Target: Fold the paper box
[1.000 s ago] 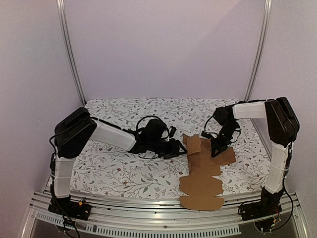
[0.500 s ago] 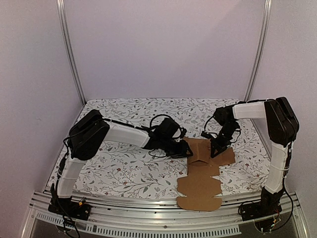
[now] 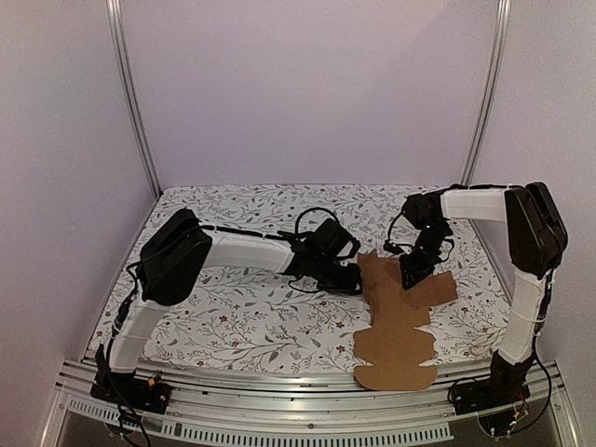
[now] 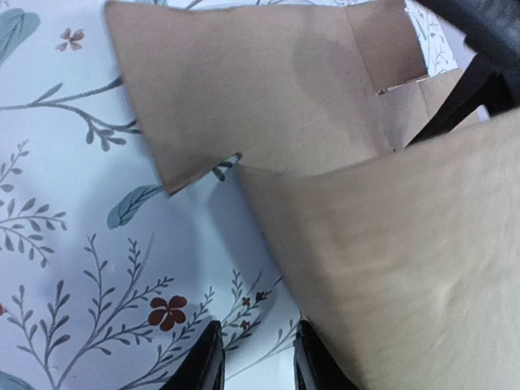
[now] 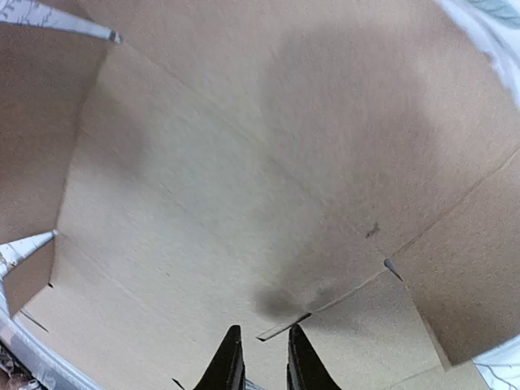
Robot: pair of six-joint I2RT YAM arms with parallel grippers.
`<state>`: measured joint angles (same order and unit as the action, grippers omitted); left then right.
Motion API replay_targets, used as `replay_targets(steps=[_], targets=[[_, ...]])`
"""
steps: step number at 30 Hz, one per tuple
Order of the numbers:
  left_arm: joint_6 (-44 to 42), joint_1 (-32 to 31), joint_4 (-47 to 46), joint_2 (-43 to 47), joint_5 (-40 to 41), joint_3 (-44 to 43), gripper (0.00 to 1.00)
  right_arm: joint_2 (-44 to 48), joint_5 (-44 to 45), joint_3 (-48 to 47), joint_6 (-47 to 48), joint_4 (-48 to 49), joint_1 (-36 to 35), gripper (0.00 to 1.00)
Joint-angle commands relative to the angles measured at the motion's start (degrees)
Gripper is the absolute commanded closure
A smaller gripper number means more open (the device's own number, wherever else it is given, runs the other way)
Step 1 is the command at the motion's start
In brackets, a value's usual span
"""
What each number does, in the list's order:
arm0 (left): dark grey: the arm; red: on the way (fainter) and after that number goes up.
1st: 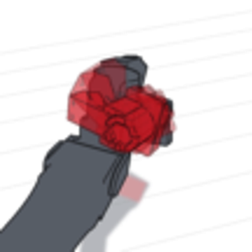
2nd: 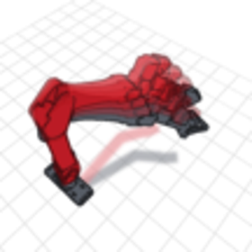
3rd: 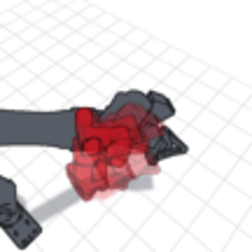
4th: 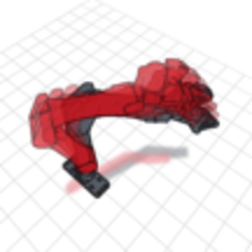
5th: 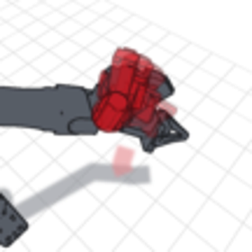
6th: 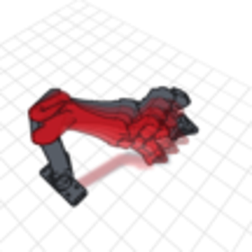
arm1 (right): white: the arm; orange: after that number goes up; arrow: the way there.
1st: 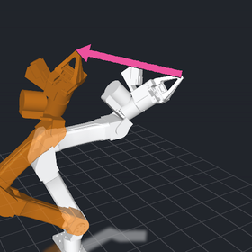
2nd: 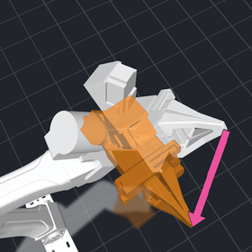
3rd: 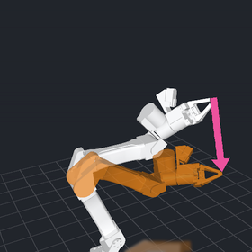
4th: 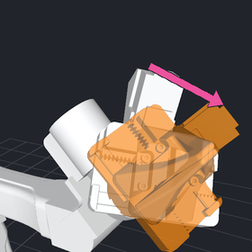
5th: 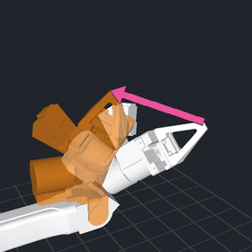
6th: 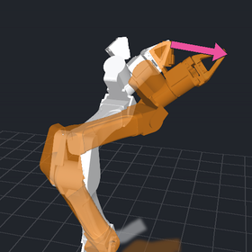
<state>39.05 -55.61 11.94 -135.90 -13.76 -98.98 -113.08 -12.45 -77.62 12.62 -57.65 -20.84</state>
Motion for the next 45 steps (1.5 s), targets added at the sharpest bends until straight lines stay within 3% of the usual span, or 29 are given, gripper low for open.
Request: replay_targets(steps=[1,7,12,16,20,26,31,37,40,45], targets=[[-4.4,-2.4,13.1,-5.5,7.3,-2.1,0.71,7.6,8.7,-3.5,0.8,-1.5,0.2,0.79],[-4.8,-3.0,12.7,-6.1,9.0,-2.7,0.73,10.4,4.7,-4.8,0.9,-2.9,0.2,0.75],[-5.0,-3.3,11.4,-2.3,11.5,-1.3,0.73,12.2,8.1,-2.7,1.8,-3.5,1.3,0.77],[-5.5,-3.5,10.8,0.1,12.1,-0.6,0.74,15.5,11.1,0.3,2.9,-4.6,6.6,0.65],[-6.1,-3.8,10.6,1.1,12.2,-1.0,0.74,15.8,7.9,2.9,4.0,-6.0,14.6,0.56],[-6.9,-4.1,9.8,1.3,11.7,-1.9,0.74,10.9,-0.9,3.8,6.1,-9.1,22.0,0.52],[-7.6,-4.4,9.9,1.4,11.9,-3.2,0.74,7.1,-2.5,3.8,6.4,-9.5,23.1,0.51],[-8.9,-5.0,10.9,1.7,13.0,-5.2,0.75,3.5,-4.2,3.1,5.3,-10.0,23.2,0.56],[-9.6,-5.4,11.7,1.9,13.4,-6.0,0.75,2.6,-6.1,3.1,4.9,-10.0,23.3,0.65],[-11.0,-6.3,12.3,2.4,13.6,-7.0,0.76,1.5,-8.7,3.0,4.4,-9.9,23.3,0.88]])
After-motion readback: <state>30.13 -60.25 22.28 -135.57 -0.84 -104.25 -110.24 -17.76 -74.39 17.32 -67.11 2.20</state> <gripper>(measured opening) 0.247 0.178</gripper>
